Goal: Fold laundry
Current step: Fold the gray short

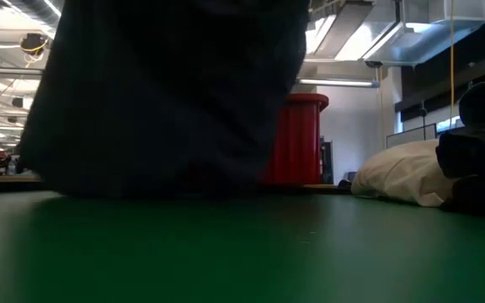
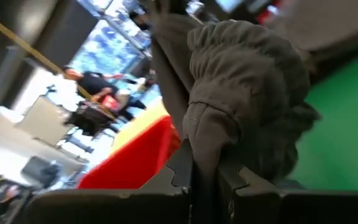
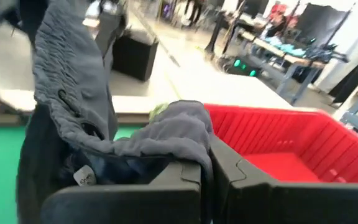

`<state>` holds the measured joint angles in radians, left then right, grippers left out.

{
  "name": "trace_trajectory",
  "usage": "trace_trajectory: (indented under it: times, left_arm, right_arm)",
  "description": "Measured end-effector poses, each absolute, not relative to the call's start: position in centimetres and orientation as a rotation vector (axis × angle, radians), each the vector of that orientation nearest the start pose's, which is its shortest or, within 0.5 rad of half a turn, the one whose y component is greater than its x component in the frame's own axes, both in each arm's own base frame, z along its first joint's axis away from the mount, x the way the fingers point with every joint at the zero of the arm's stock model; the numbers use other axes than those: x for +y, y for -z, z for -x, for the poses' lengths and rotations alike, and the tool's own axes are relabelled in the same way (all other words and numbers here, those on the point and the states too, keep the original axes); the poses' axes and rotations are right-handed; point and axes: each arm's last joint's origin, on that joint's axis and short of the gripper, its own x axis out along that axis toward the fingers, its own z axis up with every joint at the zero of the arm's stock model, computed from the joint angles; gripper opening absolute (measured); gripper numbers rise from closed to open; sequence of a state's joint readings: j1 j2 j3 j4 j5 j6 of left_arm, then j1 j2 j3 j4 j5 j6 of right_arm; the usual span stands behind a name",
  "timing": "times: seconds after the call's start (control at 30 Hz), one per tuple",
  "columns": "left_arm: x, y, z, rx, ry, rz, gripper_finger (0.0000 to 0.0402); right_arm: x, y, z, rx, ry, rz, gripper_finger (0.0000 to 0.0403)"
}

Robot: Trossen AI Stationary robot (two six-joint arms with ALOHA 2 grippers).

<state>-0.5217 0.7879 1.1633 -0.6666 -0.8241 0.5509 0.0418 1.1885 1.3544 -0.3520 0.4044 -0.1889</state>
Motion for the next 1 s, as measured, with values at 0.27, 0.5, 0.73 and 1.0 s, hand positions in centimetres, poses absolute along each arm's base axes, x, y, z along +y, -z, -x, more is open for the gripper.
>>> trace_trajectory:
  times: [0.27,0.5,0.73,1.0]
  left_arm:
    - [-7.0,-34.5,-14.4,0.452,-0.006,-0.654,0.0013]
    - [-11.1,-28.6,-16.8,0.626,0.200,-0.499,0.0013]
    - [-16.1,-24.4,-19.3,0.742,0.342,-0.329,0.0025]
    - [-19.0,-22.7,-20.8,0.784,0.513,-0.034,0.0059]
  right_arm:
    - [5.2,-36.4,-24.5,0.453,0.246,0.173,0.0000]
    - [8.7,-27.3,-23.0,0.654,0.125,0.015,0.0004]
    - [11.5,-23.1,-22.4,0.768,-0.168,-0.149,0.0009]
    - [12.7,-23.1,-22.8,0.863,-0.395,-0.269,0.0012]
